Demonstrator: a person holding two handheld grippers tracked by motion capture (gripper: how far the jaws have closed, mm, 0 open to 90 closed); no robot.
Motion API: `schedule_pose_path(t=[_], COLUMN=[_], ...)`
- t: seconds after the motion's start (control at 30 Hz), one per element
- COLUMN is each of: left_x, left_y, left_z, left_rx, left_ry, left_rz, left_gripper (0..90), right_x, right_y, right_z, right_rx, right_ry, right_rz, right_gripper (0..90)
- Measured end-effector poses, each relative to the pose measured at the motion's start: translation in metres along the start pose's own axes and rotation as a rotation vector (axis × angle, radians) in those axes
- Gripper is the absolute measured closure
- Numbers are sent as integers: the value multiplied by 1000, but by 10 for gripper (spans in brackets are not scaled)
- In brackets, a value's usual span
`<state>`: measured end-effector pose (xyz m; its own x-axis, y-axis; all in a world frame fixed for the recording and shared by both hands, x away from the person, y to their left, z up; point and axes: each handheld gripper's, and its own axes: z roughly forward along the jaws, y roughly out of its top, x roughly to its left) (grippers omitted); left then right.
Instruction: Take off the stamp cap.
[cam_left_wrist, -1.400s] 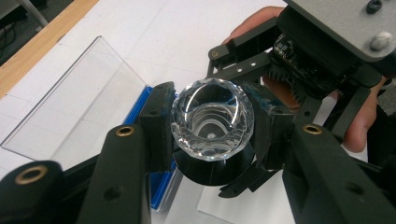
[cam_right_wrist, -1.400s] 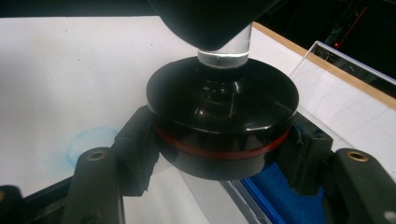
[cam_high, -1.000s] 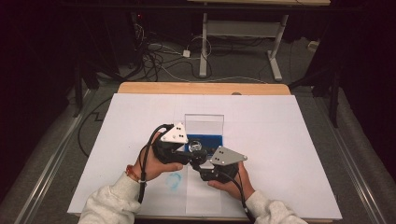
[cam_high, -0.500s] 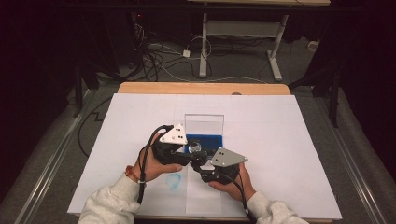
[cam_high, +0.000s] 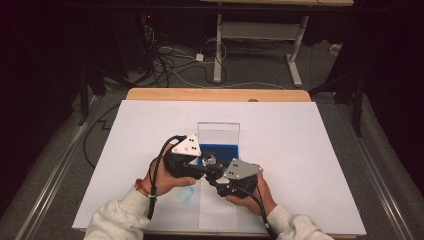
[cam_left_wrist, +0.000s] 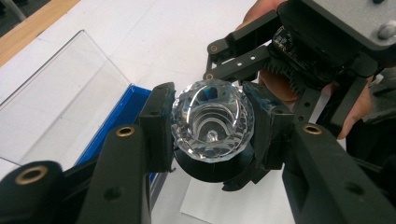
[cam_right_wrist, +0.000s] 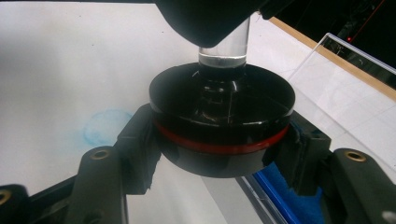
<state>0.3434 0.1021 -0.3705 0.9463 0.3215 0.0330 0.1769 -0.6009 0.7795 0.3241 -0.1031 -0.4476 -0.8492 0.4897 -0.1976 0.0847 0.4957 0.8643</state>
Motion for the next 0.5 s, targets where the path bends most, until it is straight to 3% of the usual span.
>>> schedule_pose_path(t=[0.37, 0.5], left_x=[0, 1], left_y=[-1, -1], left_z=[3, 3], left_rx=[21, 21], left_ry=[-5, -14], left_rz=[2, 2], left_gripper=[550, 551], right_x=[0, -1], right_y=[-1, -1], right_z=[1, 0], right_rx=[22, 32], right_ry=[-6, -12], right_rz=[-24, -58], right_gripper=[391, 391])
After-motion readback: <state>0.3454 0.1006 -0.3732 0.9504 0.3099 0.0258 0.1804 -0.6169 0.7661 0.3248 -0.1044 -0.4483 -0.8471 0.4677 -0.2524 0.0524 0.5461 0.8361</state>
